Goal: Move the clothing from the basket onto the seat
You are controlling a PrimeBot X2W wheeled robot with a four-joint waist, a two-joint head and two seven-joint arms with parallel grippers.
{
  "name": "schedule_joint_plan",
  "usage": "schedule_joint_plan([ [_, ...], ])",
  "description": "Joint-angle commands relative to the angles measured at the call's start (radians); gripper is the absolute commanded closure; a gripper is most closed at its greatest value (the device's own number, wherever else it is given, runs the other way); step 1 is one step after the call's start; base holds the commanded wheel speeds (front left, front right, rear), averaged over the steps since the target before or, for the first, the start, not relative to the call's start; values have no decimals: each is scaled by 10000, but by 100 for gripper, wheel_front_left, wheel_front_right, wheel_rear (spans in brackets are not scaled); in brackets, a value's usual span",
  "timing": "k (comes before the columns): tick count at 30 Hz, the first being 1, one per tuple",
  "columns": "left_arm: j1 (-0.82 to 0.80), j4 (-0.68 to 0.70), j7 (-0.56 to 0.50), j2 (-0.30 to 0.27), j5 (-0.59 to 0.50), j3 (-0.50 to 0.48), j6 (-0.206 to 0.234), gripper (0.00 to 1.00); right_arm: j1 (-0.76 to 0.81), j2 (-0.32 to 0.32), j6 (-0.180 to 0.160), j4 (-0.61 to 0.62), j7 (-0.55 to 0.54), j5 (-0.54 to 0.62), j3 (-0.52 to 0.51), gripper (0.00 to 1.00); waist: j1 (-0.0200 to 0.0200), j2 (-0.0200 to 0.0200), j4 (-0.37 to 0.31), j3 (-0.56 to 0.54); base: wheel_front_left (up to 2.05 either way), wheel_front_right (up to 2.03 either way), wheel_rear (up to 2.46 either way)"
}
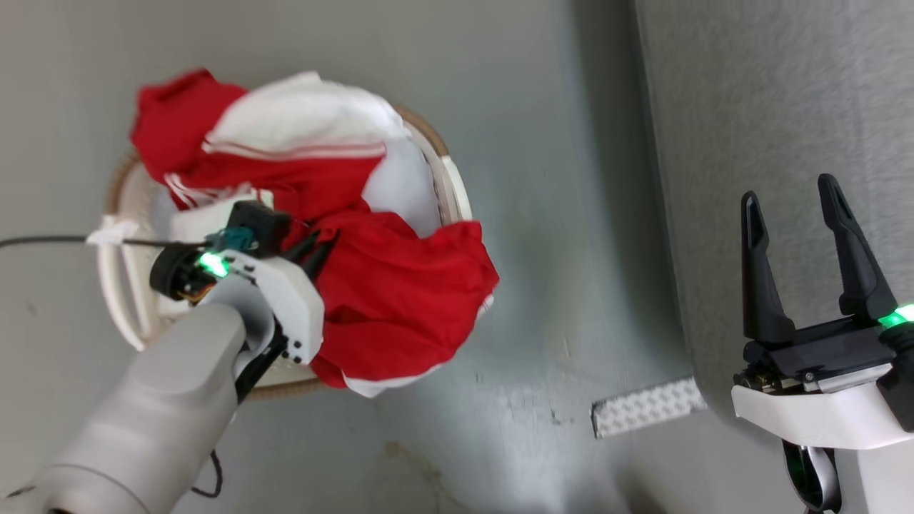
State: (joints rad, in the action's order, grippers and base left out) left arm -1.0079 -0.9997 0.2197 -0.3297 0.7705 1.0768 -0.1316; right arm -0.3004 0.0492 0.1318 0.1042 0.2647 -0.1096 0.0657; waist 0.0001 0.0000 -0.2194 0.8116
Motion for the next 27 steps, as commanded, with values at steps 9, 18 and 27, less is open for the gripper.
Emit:
schedule_joint_plan([
  [9,998,1064,454,-385,603,-912,120,100,716,24,-21,-875,-4,-201,22,0,-1,0,746,-3663,0,0,0],
  [18,3100,3918,447,-815,-160,-2564,938,100,1905,27,-21,-1507,-4,-174,-29,0,-1,0,1074,-6260,0,0,0],
  [27,5142,6391,449,-1282,-439,-3497,1890,100,3064,27,-21,-1796,-4,-53,-47,0,-1,0,1073,-8166,0,0,0],
])
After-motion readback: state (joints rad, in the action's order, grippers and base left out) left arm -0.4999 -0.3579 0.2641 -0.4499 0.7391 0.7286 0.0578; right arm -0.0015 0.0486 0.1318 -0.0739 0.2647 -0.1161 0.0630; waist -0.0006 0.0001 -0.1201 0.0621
